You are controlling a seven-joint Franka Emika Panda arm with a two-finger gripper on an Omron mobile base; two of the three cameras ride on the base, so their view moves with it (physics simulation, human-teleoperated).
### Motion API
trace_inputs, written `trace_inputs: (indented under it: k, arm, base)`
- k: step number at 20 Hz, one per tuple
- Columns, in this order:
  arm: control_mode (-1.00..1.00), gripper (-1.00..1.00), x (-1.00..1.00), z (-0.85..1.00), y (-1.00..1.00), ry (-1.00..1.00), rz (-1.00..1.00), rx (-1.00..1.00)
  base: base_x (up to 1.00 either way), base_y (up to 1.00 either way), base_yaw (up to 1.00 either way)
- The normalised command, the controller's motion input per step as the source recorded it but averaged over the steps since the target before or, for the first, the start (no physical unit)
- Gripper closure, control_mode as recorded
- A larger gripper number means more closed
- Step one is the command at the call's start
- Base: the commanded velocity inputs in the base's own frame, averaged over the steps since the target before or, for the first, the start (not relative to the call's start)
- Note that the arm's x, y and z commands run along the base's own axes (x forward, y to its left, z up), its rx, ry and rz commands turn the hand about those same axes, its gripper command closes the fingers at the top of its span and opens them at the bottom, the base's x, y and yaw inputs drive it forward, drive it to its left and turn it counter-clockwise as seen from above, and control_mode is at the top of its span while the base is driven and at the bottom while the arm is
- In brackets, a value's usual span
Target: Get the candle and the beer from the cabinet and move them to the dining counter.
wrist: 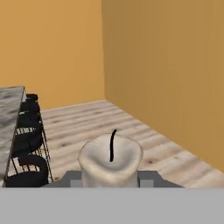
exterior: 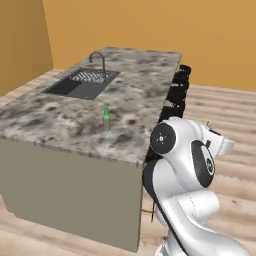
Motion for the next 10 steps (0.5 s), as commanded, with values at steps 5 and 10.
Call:
trace_inputs:
  k: [5, 10]
  arm:
    - [1.0, 1.0, 0.0, 0.0, 0.0, 0.0, 0.0, 0.0]
    - [1.0, 1.0, 0.0, 0.0, 0.0, 0.0, 0.0, 0.0]
  base:
    - [0.29, -0.74, 0.36]
    - [0.29, -0.74, 0.36]
